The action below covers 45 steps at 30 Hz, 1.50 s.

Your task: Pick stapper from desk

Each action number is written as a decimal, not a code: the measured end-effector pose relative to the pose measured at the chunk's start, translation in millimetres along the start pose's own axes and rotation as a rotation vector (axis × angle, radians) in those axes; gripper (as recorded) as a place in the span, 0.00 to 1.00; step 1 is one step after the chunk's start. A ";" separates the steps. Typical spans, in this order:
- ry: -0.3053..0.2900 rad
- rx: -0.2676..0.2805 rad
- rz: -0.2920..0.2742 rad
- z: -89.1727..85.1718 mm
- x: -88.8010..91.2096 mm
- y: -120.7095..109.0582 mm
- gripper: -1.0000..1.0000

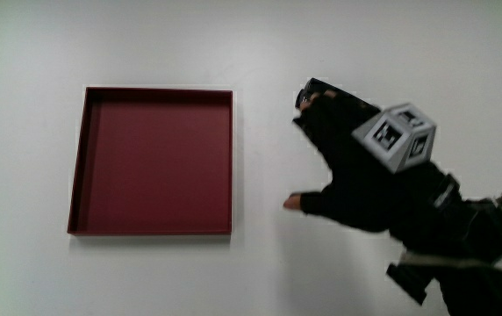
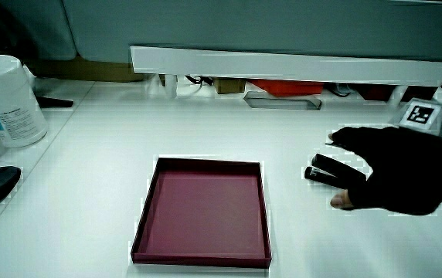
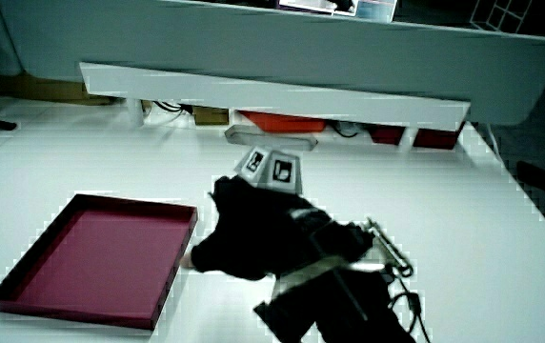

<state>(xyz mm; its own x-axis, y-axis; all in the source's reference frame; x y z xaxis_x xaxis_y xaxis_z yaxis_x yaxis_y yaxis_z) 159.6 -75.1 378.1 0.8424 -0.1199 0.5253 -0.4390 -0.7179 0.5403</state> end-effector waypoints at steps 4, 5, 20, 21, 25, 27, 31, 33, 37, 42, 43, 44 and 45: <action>0.000 0.017 -0.071 9.8 23.1 20.8 0.50; 0.031 0.005 -0.076 14.1 22.3 22.4 0.50; 0.167 -0.015 -0.215 17.4 67.3 65.7 0.50; 0.166 -0.019 -0.227 14.7 71.6 68.7 0.50; 0.158 -0.034 -0.273 -2.1 90.1 82.3 0.50; 0.184 -0.053 -0.278 -8.0 92.5 84.5 0.50; 0.180 -0.065 -0.306 -17.7 101.9 91.6 0.50; 0.178 -0.072 -0.305 -20.0 102.6 94.0 0.50; 0.168 -0.078 -0.313 -23.9 102.1 98.0 0.50; 0.167 -0.078 -0.319 -28.6 108.1 100.6 0.50; 0.169 -0.071 -0.311 -28.5 108.0 100.7 0.50; 0.174 -0.065 -0.306 -28.1 106.6 100.3 0.50; 0.170 -0.057 -0.309 -28.8 108.2 101.4 0.52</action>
<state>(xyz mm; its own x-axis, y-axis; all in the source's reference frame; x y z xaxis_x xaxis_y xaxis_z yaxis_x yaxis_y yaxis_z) 197.3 -141.1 508.7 0.8764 0.2160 0.4305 -0.1925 -0.6622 0.7242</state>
